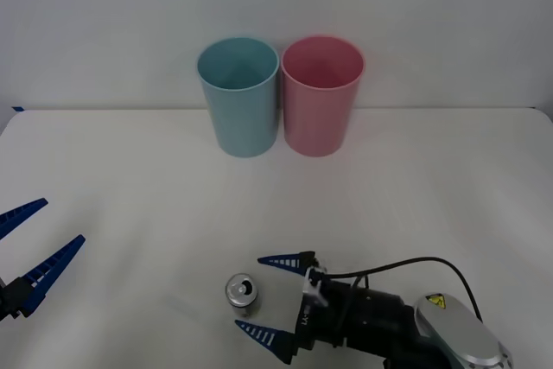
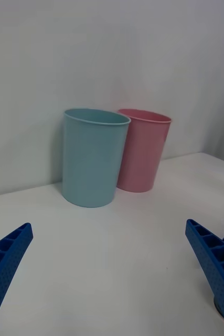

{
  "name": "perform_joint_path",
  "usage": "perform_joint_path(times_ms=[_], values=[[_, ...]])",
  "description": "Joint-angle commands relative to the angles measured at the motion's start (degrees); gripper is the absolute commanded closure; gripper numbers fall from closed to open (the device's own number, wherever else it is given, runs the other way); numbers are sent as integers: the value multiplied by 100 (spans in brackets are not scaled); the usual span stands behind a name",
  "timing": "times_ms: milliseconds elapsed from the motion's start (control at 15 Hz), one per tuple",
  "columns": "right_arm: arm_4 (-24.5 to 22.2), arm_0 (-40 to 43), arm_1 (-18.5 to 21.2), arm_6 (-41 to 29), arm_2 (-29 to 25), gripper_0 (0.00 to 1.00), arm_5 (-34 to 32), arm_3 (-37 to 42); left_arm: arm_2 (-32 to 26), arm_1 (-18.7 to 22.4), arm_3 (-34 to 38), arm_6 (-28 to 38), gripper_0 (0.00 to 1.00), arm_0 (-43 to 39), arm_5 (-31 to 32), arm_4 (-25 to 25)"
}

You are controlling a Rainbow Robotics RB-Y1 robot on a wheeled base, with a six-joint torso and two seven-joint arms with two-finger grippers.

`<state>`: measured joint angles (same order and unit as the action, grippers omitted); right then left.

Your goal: Grasp the object on the table and drop it into the matching bin: aluminum can to the light blue bin, PET bottle to the pink bin.

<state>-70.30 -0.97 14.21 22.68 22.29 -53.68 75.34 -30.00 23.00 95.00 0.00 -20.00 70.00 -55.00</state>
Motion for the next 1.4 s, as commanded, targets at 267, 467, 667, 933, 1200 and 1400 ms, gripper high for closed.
perform_joint_path(times_ms=[267,467,667,933,1200,1400], values=[[-142,-184,-305,105,21,0,104,-292,0,0,0,0,0,0,0,0],[-142,-184,-305,149,12,89,104,-292,0,0,0,0,0,0,0,0],[-133,-184,-305,149,3,100,104,-292,0,0,0,0,0,0,0,0],[-124,-193,-305,140,-6,100,104,-292,0,0,0,0,0,0,0,0],[-1,-202,-226,70,-14,100,86,-213,0,0,0,0,0,0,0,0],[174,-79,-15,-88,-23,100,157,156,0,0,0,0,0,0,0,0]])
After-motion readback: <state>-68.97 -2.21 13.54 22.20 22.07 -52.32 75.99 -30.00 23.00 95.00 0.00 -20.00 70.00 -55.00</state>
